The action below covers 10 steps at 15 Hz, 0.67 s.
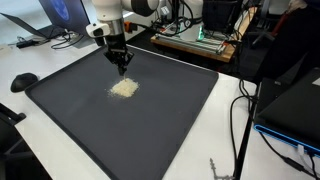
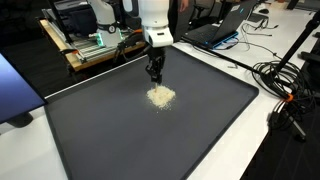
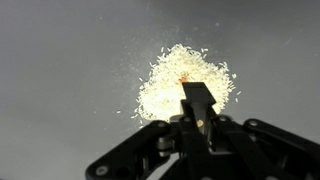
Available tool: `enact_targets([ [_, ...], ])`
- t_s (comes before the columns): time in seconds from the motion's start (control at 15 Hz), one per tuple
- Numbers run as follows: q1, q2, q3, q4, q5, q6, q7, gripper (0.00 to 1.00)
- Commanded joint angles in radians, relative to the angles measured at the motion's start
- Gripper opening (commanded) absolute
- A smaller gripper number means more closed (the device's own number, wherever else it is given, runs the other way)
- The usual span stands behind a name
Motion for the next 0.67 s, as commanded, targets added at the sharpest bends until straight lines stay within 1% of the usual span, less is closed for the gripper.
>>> enact_targets([
  [0.0,0.009,0.014,-0.004,-0.004,-0.016,-0.017,0.021,0.03],
  [0.4,0.018,-0.052,-0.012,-0.045,-0.028,-0.024,0.043,0.03],
  [0.6,0.033,-0.09,-0.017,-0.08,-0.043,-0.012,0.076,0.03],
])
